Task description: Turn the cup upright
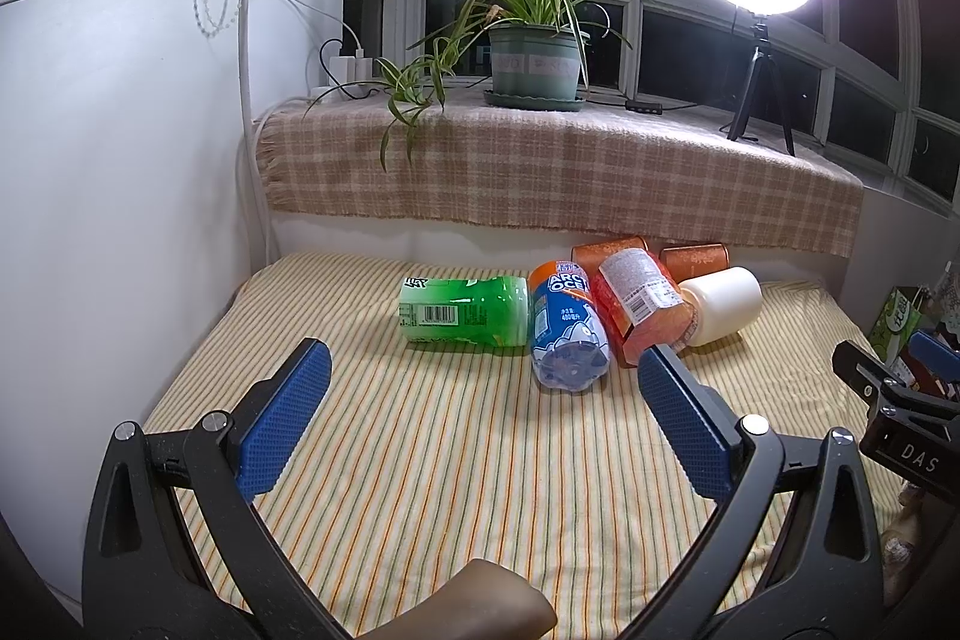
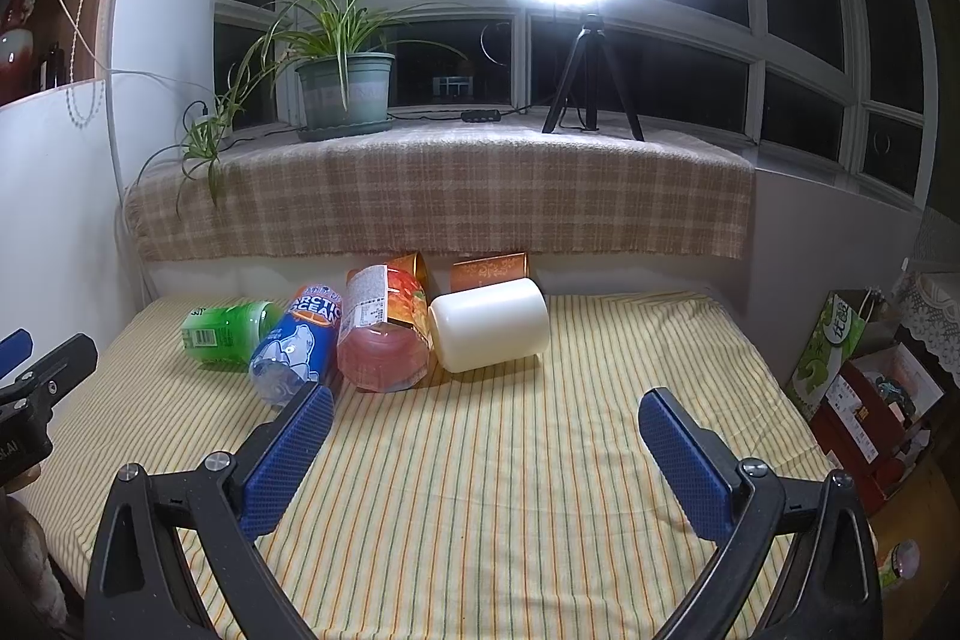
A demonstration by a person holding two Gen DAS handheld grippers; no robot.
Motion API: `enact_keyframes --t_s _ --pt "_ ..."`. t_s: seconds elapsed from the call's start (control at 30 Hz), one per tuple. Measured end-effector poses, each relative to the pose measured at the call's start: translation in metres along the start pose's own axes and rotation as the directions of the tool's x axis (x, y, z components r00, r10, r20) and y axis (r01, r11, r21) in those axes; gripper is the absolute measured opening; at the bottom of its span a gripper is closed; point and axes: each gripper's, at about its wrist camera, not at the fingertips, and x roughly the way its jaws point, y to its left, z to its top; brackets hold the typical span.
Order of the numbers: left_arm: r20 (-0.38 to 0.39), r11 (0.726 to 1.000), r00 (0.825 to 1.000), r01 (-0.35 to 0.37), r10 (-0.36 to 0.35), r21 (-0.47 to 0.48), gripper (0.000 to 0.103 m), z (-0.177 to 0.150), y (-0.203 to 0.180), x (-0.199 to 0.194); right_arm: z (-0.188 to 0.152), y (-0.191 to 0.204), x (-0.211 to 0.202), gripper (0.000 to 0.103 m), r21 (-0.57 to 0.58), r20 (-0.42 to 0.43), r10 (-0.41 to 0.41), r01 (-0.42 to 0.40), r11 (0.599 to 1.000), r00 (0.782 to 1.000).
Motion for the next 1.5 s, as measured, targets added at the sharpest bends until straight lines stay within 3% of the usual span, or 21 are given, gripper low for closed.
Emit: enact_keyframes --t_s 1.03,1.5 --pt "-0.002 1.000 1.000 0.001 -0.001 -0.002 0.103 -0.001 0.001 0.002 0.000 0.008 0.004 0.103 -0.007 -0.008 0.006 -0.006 1.000 1.000" --pt "-0.017 1.000 1.000 -0.002 0.002 -0.008 0.103 -0.006 0.005 0.006 0.013 -0.005 0.046 0.103 0.042 -0.089 0.082 -0.078 0.996 0.993"
